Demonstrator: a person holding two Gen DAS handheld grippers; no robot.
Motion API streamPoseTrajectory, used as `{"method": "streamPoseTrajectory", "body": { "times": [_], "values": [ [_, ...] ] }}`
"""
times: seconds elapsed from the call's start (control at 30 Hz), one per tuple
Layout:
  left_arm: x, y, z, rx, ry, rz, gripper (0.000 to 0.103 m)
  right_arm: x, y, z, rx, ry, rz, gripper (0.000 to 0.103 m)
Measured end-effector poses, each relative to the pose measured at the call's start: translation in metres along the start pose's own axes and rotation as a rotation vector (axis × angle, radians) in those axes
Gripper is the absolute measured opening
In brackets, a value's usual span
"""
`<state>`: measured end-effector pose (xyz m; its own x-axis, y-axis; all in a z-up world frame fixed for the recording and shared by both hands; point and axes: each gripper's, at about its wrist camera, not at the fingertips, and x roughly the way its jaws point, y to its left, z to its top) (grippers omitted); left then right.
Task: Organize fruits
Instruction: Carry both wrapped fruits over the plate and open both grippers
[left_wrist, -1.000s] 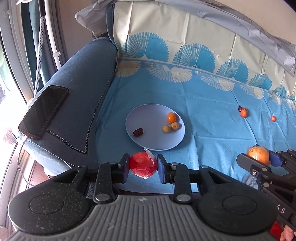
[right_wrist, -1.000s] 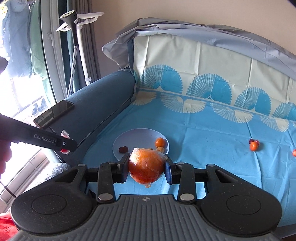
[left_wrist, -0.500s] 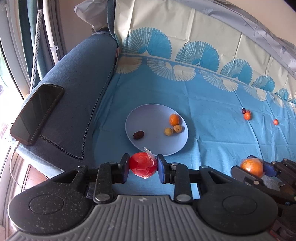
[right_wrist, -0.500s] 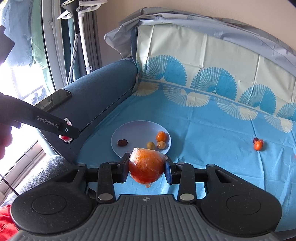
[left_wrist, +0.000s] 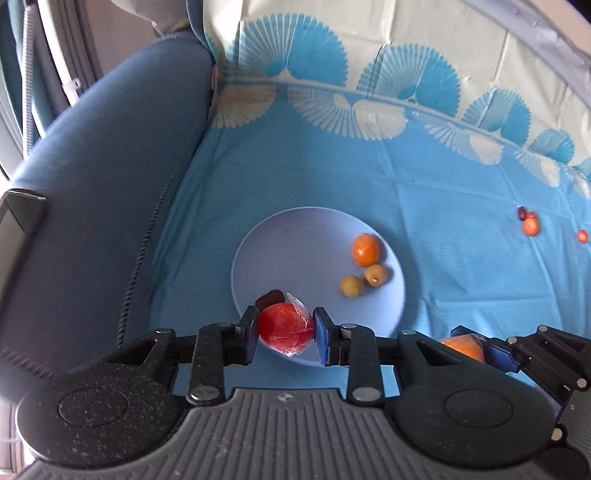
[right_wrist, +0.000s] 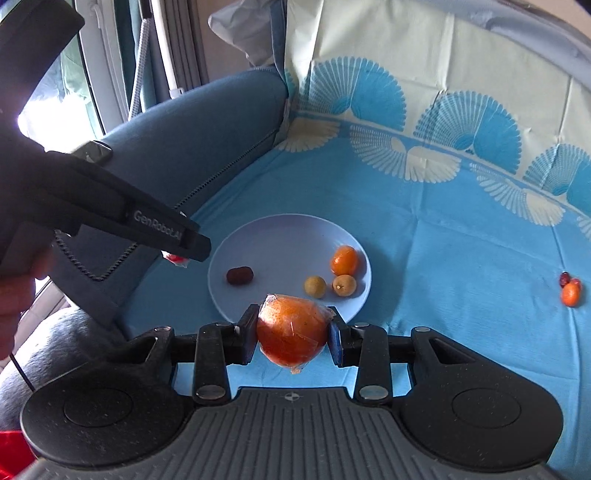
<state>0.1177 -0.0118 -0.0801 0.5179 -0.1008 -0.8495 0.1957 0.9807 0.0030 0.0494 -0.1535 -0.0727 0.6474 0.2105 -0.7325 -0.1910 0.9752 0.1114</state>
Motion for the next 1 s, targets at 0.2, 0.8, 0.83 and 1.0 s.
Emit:
{"method": "streamPoseTrajectory", "body": {
  "times": [0.2, 0.8, 0.83, 1.0],
  "values": [
    [0.064, -0.001, 0.013, 0.023, 0.066, 0.023, 0.034, 0.061, -0.012, 0.008, -0.005, 0.066, -0.017, 0.039],
    [0.034, 0.010, 0.003, 0.041, -0.094, 0.072, 0.103, 0.064, -0.010, 0.017, -0.013, 0.065, -0.039, 0.093],
    [0.025, 0.010, -0.004, 0.043, -0.089, 0.069, 0.103, 0.053, -0.009, 0.012, -0.006, 0.072, -0.033, 0.094],
    [-0.022, 0.015, -0.044, 0.021, -0.073, 0.093, 0.103, 0.001, 0.004, -0.015, 0.003, 0.115, -0.035, 0.099]
  ]
}}
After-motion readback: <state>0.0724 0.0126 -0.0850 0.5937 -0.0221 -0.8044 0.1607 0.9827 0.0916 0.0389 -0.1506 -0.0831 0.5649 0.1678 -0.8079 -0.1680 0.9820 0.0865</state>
